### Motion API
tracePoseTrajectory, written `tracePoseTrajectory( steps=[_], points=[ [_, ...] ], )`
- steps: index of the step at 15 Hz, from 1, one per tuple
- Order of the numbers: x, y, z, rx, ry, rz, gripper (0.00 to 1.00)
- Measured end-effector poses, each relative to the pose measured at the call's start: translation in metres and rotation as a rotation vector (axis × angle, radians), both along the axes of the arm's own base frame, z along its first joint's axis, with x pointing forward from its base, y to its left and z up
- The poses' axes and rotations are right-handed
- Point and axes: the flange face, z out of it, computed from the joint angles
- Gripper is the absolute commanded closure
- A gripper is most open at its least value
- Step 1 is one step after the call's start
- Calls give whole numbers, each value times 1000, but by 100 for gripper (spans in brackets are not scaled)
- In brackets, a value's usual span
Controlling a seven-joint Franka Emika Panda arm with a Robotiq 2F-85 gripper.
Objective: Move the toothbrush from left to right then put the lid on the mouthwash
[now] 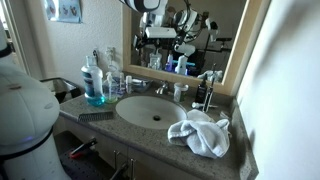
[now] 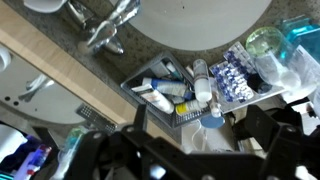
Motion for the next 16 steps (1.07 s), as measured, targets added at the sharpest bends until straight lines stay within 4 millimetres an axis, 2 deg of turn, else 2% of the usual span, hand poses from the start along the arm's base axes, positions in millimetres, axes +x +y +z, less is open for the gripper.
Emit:
tracePoseTrajectory(
  steps=[3,4,6,10,16],
  points=[
    [1,49,61,12,-17,92,0],
    [1,66,73,13,-28,120,0],
    [1,95,82,11,-46,174,0],
    [3,136,65,2,-25,246,0],
    [11,170,24,-8,40,303,0]
  ],
)
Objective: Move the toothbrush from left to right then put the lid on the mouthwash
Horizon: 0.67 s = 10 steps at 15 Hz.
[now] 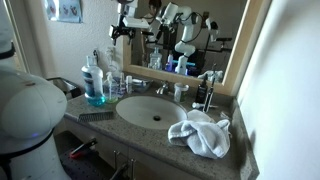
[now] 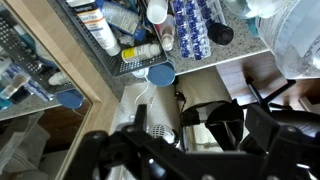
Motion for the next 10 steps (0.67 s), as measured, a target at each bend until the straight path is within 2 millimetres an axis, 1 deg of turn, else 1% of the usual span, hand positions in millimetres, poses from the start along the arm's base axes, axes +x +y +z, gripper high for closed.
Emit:
tracePoseTrajectory(
  steps=[3,5,7,10],
  points=[
    [1,12,-21,-1,40,16,0],
    [2,14,-31,28,49,-2,0],
    [4,12,-37,45,37,-23,0],
    [4,11,-38,49,37,-30,0]
  ],
)
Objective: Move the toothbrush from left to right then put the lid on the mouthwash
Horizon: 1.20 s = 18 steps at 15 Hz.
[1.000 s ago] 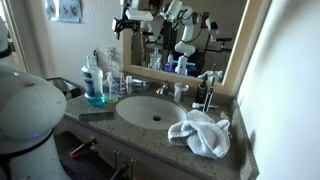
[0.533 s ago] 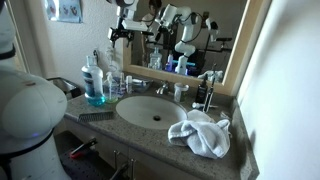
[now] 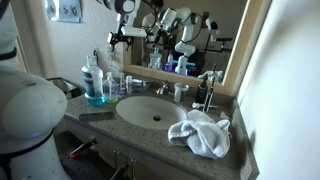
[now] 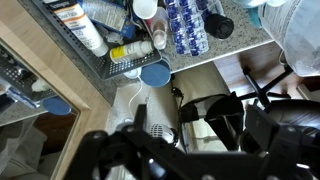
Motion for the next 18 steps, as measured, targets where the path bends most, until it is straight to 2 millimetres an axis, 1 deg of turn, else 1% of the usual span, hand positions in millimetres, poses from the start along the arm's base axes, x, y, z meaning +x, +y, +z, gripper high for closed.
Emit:
tracePoseTrajectory(
  steps=[5,10,14,18],
  points=[
    [-4,8,-11,-6,21,15,0],
    [-16,28,-19,-1,44,46,0],
    [-29,42,-39,-12,84,73,0],
    [-37,45,-65,-30,132,83,0]
  ],
)
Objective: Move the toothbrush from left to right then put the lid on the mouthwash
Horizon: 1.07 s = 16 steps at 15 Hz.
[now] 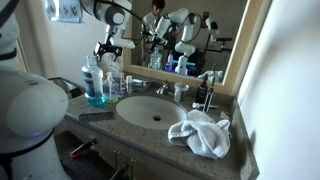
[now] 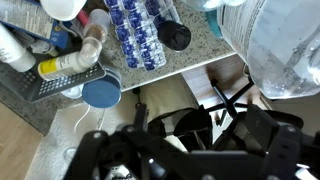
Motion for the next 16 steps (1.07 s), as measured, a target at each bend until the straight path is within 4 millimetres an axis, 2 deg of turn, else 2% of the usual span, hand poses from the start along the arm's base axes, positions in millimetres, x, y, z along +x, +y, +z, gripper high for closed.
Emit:
tracePoseTrajectory(
  steps=[5,10,16],
  points=[
    [2,3,-32,-13,15,-11,0],
    [2,16,-60,-18,51,3,0],
    [-3,26,-79,-23,88,21,0]
  ],
)
